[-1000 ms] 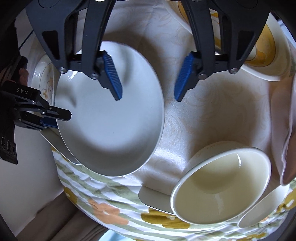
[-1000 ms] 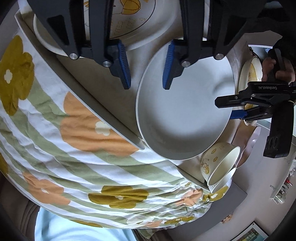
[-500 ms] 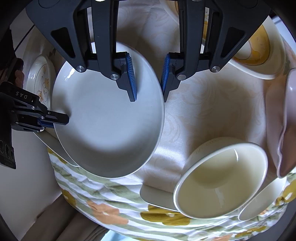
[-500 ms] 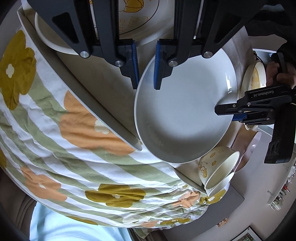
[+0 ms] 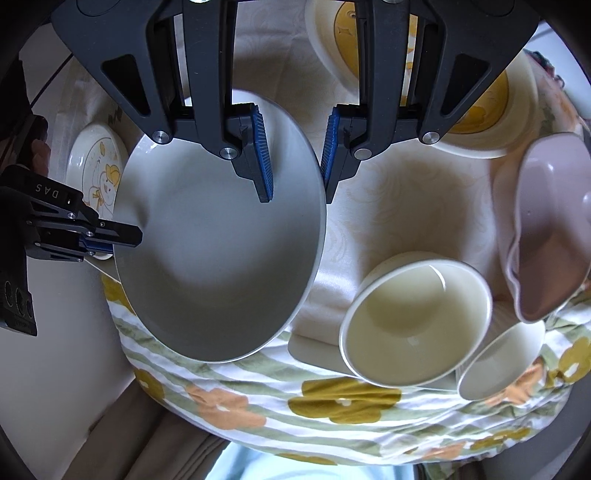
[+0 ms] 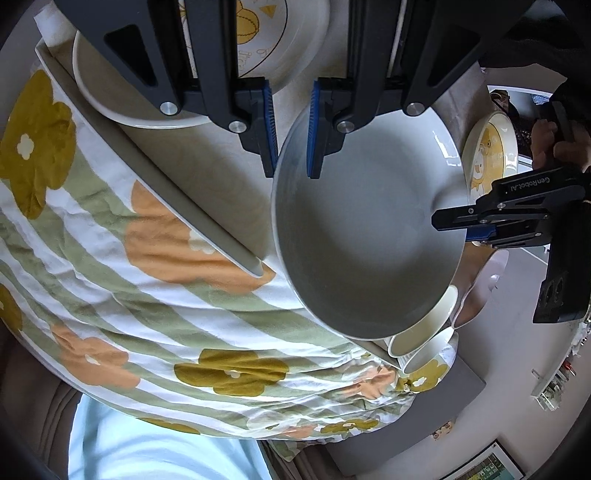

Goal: Organize plates and bowls

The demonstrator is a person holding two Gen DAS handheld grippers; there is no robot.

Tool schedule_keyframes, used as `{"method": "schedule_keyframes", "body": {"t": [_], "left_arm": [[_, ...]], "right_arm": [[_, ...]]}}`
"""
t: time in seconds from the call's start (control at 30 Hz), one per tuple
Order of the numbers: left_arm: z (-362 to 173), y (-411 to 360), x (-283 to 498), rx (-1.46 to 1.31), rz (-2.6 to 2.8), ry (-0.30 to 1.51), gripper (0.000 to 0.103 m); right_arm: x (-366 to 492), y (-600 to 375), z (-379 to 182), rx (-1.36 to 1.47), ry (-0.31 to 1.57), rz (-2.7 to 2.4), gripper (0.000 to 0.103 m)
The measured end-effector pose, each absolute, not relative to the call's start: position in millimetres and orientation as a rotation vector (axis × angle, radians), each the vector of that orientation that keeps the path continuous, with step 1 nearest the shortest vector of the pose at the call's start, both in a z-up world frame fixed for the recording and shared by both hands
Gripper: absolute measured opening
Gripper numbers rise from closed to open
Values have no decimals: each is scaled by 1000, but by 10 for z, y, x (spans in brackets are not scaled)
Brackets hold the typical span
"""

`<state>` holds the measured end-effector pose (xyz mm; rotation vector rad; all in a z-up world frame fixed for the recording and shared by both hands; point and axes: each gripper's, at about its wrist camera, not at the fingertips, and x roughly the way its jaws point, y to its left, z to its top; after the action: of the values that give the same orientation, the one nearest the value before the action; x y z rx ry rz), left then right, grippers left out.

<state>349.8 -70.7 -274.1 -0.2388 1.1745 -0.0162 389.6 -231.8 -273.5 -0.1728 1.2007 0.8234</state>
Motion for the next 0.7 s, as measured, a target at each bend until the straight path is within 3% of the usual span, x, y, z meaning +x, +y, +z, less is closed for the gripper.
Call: {"method": "schedule_keyframes", "body": {"t": [0.5, 0.7], "left_arm": [[-2386, -98, 2832, -215, -108, 1172, 23], [-2455, 323, 2458, -182, -115, 1209, 23]], "right_arm": [[3183, -1874, -2245, -114, 1199, 740, 14], [2666, -1502, -2353, -53, 1244, 718, 14]]}}
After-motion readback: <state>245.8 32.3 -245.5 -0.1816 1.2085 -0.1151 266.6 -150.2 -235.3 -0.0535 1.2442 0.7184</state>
